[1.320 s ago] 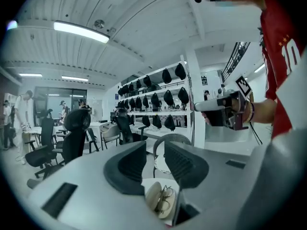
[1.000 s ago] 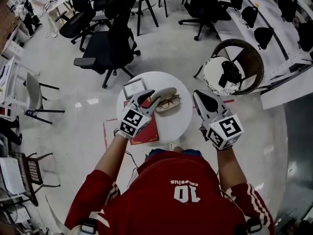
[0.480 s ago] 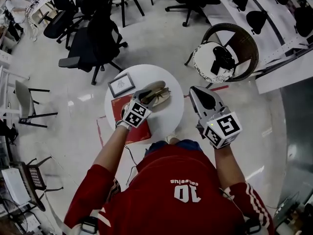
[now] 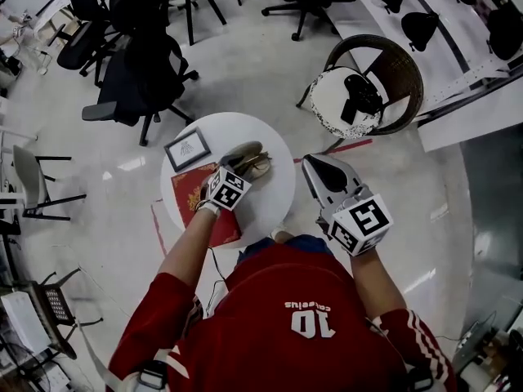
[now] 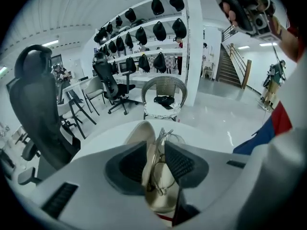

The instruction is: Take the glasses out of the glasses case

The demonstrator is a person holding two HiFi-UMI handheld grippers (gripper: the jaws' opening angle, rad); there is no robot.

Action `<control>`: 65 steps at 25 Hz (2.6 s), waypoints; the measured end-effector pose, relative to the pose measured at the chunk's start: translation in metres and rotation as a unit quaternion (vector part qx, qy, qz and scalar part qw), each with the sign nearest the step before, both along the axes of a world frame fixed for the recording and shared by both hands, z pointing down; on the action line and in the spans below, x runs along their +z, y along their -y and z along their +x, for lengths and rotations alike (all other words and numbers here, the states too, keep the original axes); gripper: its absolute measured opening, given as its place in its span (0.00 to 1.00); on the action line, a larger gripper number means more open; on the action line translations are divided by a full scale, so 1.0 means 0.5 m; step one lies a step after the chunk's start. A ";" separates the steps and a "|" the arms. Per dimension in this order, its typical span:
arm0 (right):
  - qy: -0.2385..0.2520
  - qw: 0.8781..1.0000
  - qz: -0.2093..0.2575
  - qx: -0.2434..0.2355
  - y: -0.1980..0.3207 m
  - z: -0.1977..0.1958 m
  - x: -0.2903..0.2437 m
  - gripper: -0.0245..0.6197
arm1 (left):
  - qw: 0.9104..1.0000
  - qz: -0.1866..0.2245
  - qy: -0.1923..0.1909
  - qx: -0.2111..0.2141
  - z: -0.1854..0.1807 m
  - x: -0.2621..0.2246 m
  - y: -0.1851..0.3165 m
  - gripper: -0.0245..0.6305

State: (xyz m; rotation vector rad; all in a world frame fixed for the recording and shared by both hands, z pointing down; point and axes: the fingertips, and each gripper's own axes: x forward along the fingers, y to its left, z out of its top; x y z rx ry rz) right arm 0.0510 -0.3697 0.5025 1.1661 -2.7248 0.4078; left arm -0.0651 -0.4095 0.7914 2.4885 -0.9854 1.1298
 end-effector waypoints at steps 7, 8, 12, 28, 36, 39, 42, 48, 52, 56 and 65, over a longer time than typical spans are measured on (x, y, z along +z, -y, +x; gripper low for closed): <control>-0.007 1.000 -0.013 0.003 0.017 0.009 0.023 0.06 | 0.999 -0.015 0.045 -0.001 0.002 0.066 0.020 0.20; -0.008 1.000 -0.014 0.003 0.019 0.012 0.025 0.06 | 0.999 -0.015 0.051 -0.001 0.003 0.073 0.022 0.20; -0.006 1.000 -0.022 0.008 0.030 0.029 0.039 0.06 | 0.997 -0.015 0.075 0.002 0.013 0.101 0.028 0.20; 0.006 0.999 -0.035 0.020 0.030 0.050 0.049 0.06 | 0.992 -0.011 0.115 0.040 0.019 0.106 0.014 0.07; 0.009 0.999 -0.027 0.025 0.012 0.050 0.026 0.06 | 0.993 0.010 0.106 0.041 0.011 0.064 0.012 0.07; 0.008 0.999 -0.022 0.026 0.004 0.047 0.017 0.06 | 0.994 0.027 0.100 0.039 0.010 0.031 0.019 0.07; 0.010 1.000 -0.015 0.026 -0.007 0.043 0.002 0.06 | 0.994 0.045 0.091 0.034 0.010 -0.012 0.023 0.07; 0.015 1.000 0.003 0.022 -0.040 0.035 -0.032 0.06 | 0.996 0.074 0.052 0.005 0.005 -0.103 0.011 0.07; 0.018 1.000 0.008 0.021 -0.070 0.026 -0.057 0.06 | 0.996 0.088 0.025 -0.011 -0.006 -0.158 -0.014 0.07; 0.026 0.999 0.004 0.023 -0.091 0.020 -0.076 0.06 | 0.994 0.106 -0.005 -0.029 -0.016 -0.214 -0.041 0.07; 0.012 1.000 0.017 0.018 -0.127 -0.019 -0.119 0.06 | 0.976 0.154 -0.124 -0.093 -0.070 -0.409 -0.095 0.07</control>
